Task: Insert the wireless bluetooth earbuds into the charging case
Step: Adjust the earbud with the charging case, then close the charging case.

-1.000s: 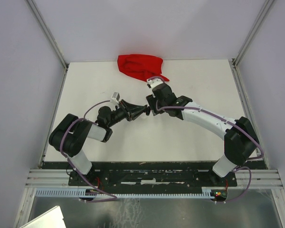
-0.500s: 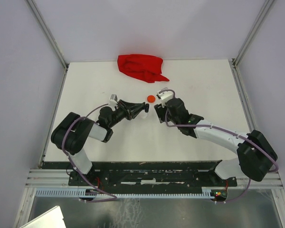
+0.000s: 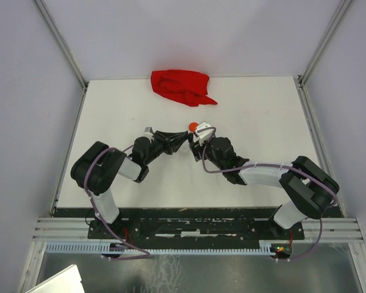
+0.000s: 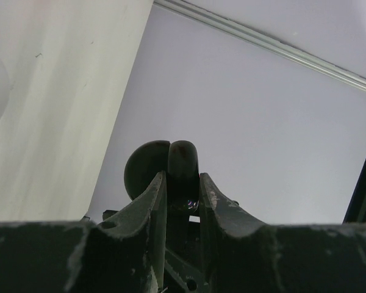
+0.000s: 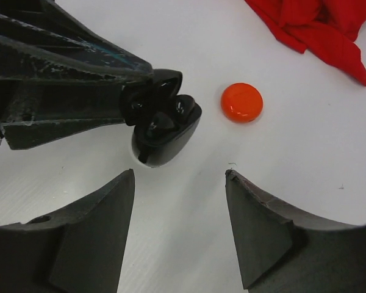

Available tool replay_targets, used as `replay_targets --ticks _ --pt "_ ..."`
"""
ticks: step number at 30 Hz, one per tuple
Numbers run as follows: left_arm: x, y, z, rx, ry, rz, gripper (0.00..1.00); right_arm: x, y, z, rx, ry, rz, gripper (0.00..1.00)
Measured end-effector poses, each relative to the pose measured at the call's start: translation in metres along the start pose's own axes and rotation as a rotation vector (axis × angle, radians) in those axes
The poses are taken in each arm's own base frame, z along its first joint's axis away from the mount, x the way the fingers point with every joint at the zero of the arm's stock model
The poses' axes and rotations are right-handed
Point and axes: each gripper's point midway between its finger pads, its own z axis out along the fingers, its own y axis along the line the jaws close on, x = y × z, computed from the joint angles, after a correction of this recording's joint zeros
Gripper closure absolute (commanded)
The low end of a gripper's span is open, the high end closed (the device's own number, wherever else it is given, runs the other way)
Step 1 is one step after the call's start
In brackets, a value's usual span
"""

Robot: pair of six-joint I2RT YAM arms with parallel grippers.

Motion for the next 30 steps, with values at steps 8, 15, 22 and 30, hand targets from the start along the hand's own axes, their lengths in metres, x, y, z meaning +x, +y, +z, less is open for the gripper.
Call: replay_targets --ticks 8,15,22,30 --pt "-0.004 0.004 0.0 -0.035 -0.034 -0.012 0.97 0.004 0.015 0.012 -0.009 -0.011 -0.051 0.31" --pt "-0.003 0.001 0.0 -0.024 -0.031 -0.009 0.97 -0.009 0.003 0.015 0.063 -0.054 -0.07 0.32" --pt "-0.001 0.003 -0.006 -0.011 -0.025 -0.005 0.97 -0.011 -0.006 0.015 0.116 -0.059 -0.105 0.32" --pt "0.0 0.004 -0.01 -0.005 -0.02 -0.002 0.97 -0.016 -0.02 0.013 0.194 -0.074 -0.126 0.31"
